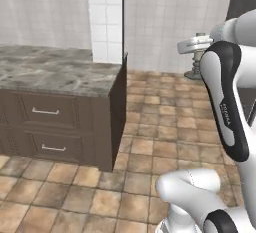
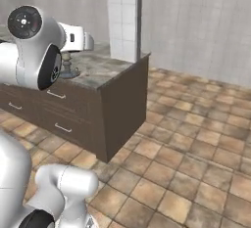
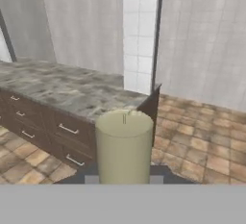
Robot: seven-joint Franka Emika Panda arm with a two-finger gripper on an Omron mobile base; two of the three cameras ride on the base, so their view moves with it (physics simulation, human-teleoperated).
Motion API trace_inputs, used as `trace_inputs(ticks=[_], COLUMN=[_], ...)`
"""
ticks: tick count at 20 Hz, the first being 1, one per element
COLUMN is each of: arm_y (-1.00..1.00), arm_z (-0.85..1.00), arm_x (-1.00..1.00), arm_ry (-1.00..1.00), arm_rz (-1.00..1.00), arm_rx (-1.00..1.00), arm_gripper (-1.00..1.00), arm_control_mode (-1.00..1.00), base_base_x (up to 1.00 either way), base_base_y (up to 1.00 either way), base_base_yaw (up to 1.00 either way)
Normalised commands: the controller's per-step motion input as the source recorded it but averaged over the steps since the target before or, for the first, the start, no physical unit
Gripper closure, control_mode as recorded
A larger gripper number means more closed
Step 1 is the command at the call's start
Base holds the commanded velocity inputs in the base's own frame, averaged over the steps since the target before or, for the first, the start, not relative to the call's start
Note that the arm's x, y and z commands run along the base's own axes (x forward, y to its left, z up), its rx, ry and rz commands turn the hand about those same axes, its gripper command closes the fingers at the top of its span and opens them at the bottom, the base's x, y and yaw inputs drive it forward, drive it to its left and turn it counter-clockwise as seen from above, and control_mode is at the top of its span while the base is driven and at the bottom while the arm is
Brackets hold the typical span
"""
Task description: Get the candle and the liquor from the cabinet and move them to the dining counter.
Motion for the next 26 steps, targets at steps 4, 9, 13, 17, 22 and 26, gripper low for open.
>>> trace_inputs(ticks=[4, 9, 13, 17, 22, 26], arm_y=[0.00, 0.00, 0.00, 0.00, 0.00, 0.00], arm_z=[0.00, 0.00, 0.00, 0.00, 0.00, 0.00], arm_x=[0.00, 0.00, 0.00, 0.00, 0.00, 0.00], arm_ry=[0.00, 0.00, 0.00, 0.00, 0.00, 0.00], arm_rz=[0.00, 0.00, 0.00, 0.00, 0.00, 0.00], arm_rx=[0.00, 0.00, 0.00, 0.00, 0.00, 0.00], arm_gripper=[1.00, 1.00, 1.00, 1.00, 1.00, 1.00], arm_control_mode=[1.00, 1.00, 1.00, 1.00, 1.00, 1.00], base_base_x=[0.07, 0.18, 0.43, 0.69, 0.78, 0.94], base_base_y=[-0.36, -0.54, -0.98, -0.88, -0.50, -0.34], base_base_yaw=[0.84, 0.46, -0.16, -0.49, -0.53, -0.48])
